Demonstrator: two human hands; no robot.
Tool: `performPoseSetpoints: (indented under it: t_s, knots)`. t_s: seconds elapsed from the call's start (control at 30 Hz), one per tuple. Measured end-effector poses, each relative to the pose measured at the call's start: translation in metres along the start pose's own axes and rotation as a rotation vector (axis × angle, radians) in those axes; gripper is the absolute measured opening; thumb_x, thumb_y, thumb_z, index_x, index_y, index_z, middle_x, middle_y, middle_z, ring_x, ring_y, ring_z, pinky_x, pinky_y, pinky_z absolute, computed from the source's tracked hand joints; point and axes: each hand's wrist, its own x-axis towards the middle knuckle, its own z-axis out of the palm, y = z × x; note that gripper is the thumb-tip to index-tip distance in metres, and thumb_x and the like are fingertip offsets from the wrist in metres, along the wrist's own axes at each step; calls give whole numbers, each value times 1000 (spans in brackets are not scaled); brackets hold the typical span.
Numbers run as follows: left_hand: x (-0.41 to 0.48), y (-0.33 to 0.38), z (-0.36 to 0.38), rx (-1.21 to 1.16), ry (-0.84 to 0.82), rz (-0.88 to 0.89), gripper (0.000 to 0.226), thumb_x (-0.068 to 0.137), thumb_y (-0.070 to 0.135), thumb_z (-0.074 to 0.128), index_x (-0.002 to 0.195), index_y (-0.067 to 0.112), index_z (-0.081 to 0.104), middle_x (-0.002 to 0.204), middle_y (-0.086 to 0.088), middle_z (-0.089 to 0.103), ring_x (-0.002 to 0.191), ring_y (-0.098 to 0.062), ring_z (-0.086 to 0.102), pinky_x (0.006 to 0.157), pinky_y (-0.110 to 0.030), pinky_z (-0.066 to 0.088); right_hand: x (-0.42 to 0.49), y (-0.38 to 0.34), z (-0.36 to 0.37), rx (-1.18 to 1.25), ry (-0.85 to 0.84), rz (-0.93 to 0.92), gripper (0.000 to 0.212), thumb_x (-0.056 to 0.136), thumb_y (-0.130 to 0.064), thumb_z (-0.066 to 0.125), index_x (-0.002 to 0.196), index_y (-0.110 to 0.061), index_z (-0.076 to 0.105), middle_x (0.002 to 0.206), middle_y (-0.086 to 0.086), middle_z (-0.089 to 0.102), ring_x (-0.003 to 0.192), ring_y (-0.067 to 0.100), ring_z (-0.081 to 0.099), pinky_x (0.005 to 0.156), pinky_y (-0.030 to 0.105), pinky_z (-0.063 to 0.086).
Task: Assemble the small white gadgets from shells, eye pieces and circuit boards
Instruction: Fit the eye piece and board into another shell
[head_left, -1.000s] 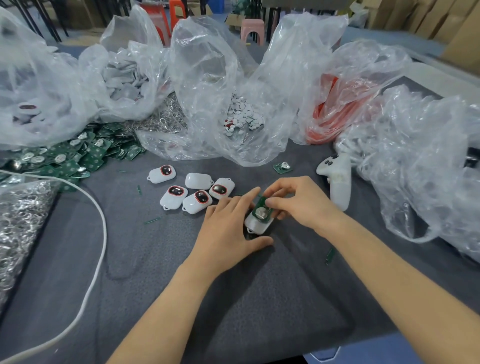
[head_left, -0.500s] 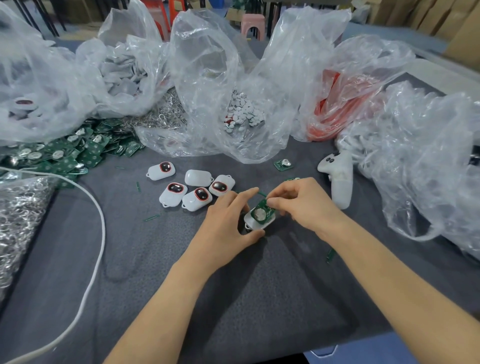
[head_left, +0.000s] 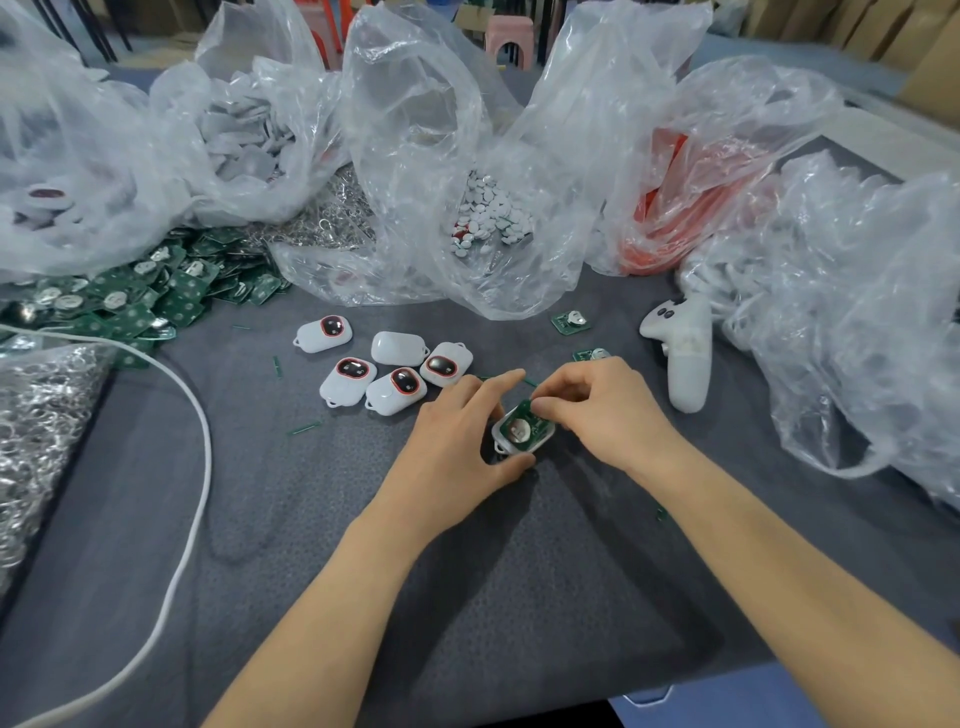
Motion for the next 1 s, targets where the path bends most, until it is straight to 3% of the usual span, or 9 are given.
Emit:
performPoseSetpoints:
  t_s: [0.13,0.27,0.43,0.6,0.8,1.0]
  knots:
    - [0,1,-1,7,-8,0,74,77,32,76,142,28,40,100,9,48,99,-9,46,94,-37,40,-3,-1,2,-22,24,-7,6,81,-14,72,80,-20,73,73,-7,69,70,-5,61,62,1,42]
    - [-1,3,-3,27,-9,6,68,78,32,75,139,26,45,101,7,47,99,-12,47,94,-38,41,-7,-3,6,-85,73,-29,10,82,-16,71,76,-24,68,66,-14,63,64,-5,57,59,4,40]
    - [-1,5,-3,34,12,-5,53,76,33,78,121,22,54,103,7,49,98,-11,48,91,-37,42,-13,-3,15,-130,137,-70,9,84,-16,68,78,-23,65,68,-13,62,66,2,58,64,17,44]
    - [-1,7,-2,56,17,-7,38,75,33,78,103,17,56,98,7,47,91,-14,47,85,-38,43,-15,-3,20,-202,167,-129,1,86,-16,65,86,-16,66,85,-2,64,81,14,59,78,36,50]
    - [-2,9,0,93,33,-8,36,75,33,76,100,16,58,98,2,50,91,-17,48,84,-38,42,-18,0,25,-251,226,-180,3,86,-14,66,86,-14,63,88,-5,47,80,12,49,71,25,39]
    - [-2,10,-1,96,28,-22,35,74,33,76,98,16,58,97,1,52,91,-19,49,84,-39,42,-18,0,26,-185,243,-160,4,84,-11,68,82,-10,65,86,-6,44,71,10,49,71,27,43]
